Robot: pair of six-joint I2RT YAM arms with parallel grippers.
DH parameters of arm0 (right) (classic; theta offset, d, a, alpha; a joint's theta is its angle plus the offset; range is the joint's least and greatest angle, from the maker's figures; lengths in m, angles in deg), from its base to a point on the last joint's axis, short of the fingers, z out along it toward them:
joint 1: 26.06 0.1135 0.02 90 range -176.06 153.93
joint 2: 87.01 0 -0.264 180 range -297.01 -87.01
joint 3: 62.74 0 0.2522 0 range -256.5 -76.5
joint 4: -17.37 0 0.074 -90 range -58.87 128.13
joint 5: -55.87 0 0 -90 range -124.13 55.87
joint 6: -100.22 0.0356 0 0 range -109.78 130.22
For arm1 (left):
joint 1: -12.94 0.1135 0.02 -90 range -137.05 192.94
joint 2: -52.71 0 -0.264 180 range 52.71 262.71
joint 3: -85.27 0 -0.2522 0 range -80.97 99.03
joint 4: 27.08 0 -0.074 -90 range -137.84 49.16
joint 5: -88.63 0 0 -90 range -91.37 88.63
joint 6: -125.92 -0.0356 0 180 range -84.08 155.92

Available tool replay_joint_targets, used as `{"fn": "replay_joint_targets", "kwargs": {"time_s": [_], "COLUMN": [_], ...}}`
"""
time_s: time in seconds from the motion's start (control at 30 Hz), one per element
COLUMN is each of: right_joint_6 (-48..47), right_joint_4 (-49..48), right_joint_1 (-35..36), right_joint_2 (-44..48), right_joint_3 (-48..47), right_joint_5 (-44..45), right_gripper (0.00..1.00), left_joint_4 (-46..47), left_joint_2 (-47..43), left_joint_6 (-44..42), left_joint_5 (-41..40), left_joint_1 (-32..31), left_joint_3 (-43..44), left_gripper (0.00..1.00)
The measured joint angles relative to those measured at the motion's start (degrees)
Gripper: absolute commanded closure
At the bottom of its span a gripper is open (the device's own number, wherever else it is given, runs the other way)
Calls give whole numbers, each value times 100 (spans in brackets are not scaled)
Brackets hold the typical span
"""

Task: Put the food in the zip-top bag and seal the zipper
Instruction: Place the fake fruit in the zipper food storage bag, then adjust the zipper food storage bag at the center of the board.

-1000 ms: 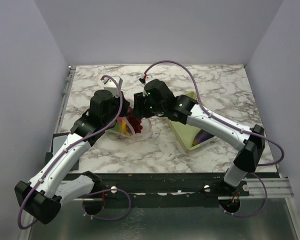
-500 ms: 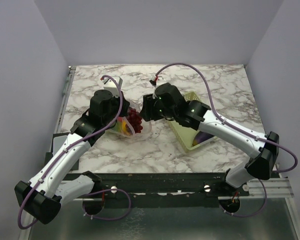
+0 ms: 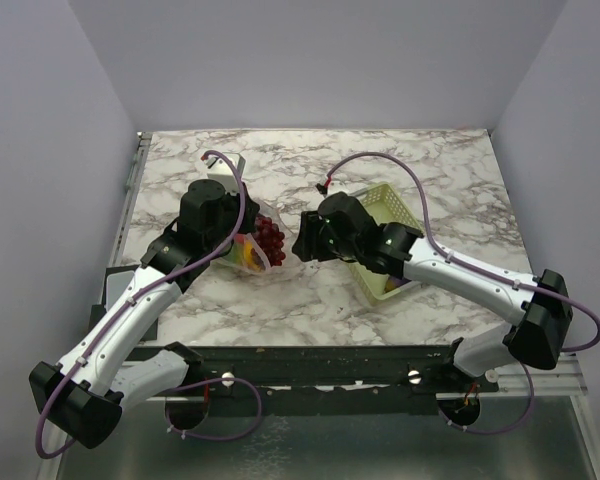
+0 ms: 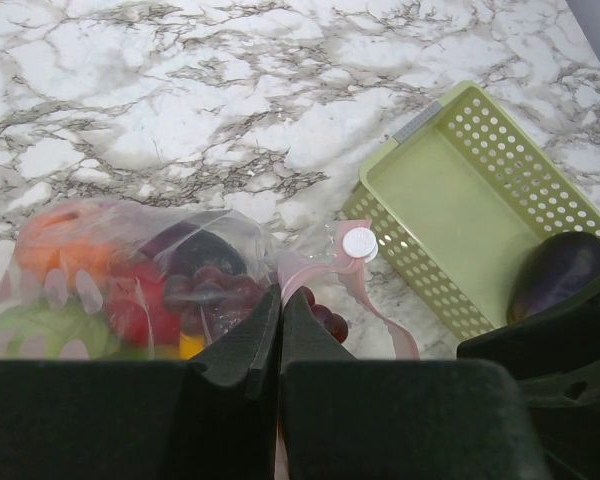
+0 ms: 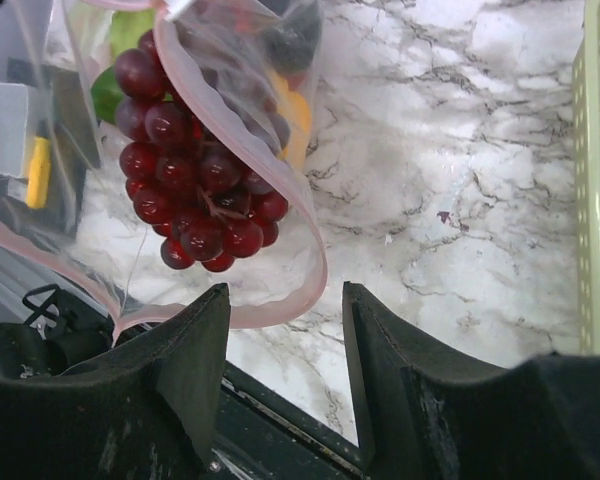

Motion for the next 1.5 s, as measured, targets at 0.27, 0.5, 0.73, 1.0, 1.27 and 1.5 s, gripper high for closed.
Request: {"fn": "replay_joint_targets", "kwargs": {"time_s": [0.27, 0.5, 0.73, 1.0, 1.27, 1.5], "right_joint_6": [496, 730, 876, 946, 1047, 968], "right_joint_4": [-393, -570, -667, -719, -866, -918], "right_joint_1": [0, 0, 0, 0, 0, 0], "right_joint_2": [-61, -437, -695, -761, -780, -621], "right_joint_3": [240, 258, 304, 365, 474, 474], "right_joint_5": [-39, 4, 20, 85, 83, 85], "right_gripper": [48, 50, 52, 62, 99, 100], "left_joint_4": [0, 0, 0, 2, 0, 2], "left_joint_2": [0, 0, 0, 0, 0, 0], "left_joint_6": [0, 0, 0, 0, 0, -2], "left_joint_5": [0, 0, 0, 2, 0, 0], "left_joint_1": [0, 0, 0, 0, 0, 0], "left_joint_3": [0, 0, 0, 0, 0, 0], "left_gripper": [98, 98, 98, 98, 98, 98]}}
